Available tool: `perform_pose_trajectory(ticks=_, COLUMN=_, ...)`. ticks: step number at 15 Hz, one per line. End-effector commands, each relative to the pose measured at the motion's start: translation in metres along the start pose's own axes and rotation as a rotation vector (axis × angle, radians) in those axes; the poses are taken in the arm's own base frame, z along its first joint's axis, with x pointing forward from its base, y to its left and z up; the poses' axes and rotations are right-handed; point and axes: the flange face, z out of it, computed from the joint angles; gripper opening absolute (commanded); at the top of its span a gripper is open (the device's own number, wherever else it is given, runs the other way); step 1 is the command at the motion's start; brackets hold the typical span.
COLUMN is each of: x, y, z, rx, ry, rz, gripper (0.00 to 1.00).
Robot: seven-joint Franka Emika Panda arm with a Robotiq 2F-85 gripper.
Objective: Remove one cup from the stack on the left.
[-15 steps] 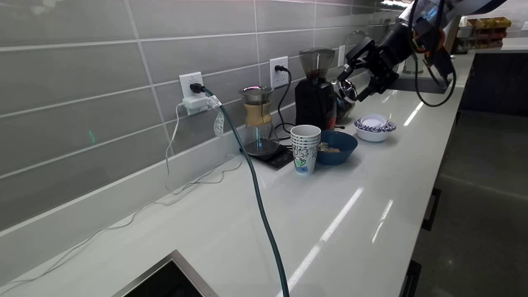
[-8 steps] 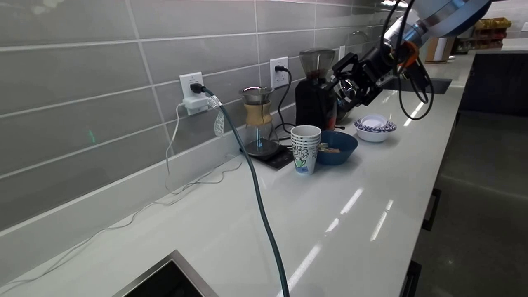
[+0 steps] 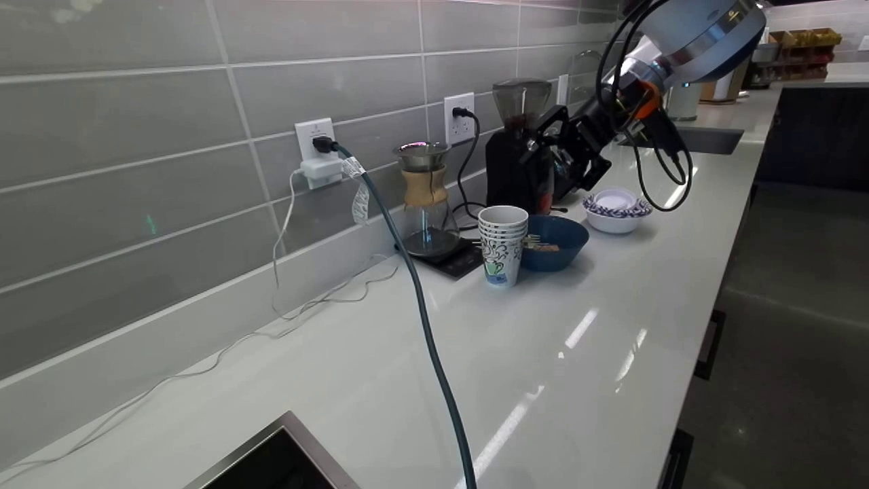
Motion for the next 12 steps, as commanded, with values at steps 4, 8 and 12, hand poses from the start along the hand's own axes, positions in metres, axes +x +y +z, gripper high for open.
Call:
perform_pose_trajectory(ticks=4, x=0.028, y=0.002, z=0.018, rx=-0.05, ry=-0.065, rz=0.017, gripper=0.69)
perform_pose_trajectory(ticks=8, x=0.04, y=-0.002, z=0.033, rx=-0.088, ry=-0.08, rz=0.006, gripper=0.63)
perform_pose_trajectory(ticks=12, x=0.046, y=-0.006, z=0.041, rx=-0.11, ry=-0.103, rz=0.011, gripper=0.65)
